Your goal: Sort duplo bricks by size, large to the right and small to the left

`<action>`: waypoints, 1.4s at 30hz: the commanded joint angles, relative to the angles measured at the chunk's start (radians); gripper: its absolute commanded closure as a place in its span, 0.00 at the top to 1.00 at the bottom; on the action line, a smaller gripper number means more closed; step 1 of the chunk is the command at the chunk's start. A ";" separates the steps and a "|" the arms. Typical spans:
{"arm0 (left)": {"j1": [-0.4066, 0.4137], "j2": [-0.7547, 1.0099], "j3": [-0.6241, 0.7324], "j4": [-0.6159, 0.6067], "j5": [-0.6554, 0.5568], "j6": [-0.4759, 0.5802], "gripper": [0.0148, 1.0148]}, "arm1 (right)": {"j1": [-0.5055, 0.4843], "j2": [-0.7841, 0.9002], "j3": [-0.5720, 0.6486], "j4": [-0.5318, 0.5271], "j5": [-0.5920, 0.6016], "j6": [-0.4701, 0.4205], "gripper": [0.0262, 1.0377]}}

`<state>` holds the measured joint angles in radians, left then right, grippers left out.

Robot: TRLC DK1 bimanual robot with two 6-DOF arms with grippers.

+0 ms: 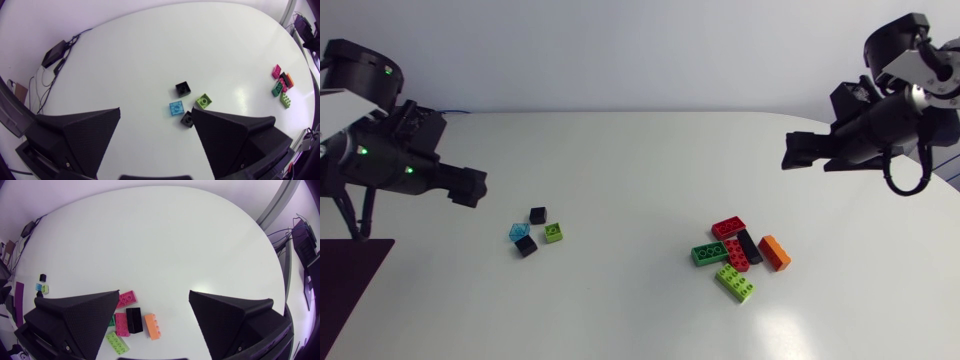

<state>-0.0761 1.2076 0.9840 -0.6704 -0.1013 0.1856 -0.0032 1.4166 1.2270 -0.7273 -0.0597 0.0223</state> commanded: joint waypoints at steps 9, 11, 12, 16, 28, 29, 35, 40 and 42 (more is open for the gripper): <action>-0.044 -0.273 -0.033 -0.069 -0.163 -0.121 0.97 | 0.025 -0.222 -0.012 -0.066 0.024 0.077 0.96; -0.060 -0.345 -0.050 -0.072 -0.213 -0.132 0.97 | 0.025 -0.278 -0.037 -0.067 0.049 0.082 0.96; -0.059 -0.381 -0.054 -0.077 -0.224 -0.132 0.97 | 0.025 -0.304 -0.046 -0.067 0.050 0.087 0.96; -0.039 -0.516 -0.076 -0.100 -0.281 -0.127 0.97 | 0.032 -0.398 -0.101 -0.077 0.050 0.108 0.96; 0.061 -0.842 -0.163 -0.112 -0.279 -0.103 0.97 | 0.052 -0.662 -0.276 -0.058 0.084 0.131 0.96; 0.062 -0.859 -0.169 -0.110 -0.279 -0.098 0.97 | 0.054 -0.682 -0.291 -0.055 0.092 0.131 0.96; 0.062 -0.953 -0.245 -0.052 -0.268 -0.071 0.97 | 0.109 -0.852 -0.431 0.009 0.123 0.091 0.96; 0.065 -1.030 -0.343 0.088 -0.267 -0.044 0.97 | 0.109 -0.987 -0.598 0.141 0.187 0.053 0.96; 0.065 -1.039 -0.369 0.124 -0.267 -0.044 0.97 | 0.108 -1.042 -0.647 0.190 0.207 0.050 0.96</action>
<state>-0.0193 0.1837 0.6502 -0.5793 -0.3706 0.1226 0.0994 0.4213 0.6304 -0.5732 0.1280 0.0872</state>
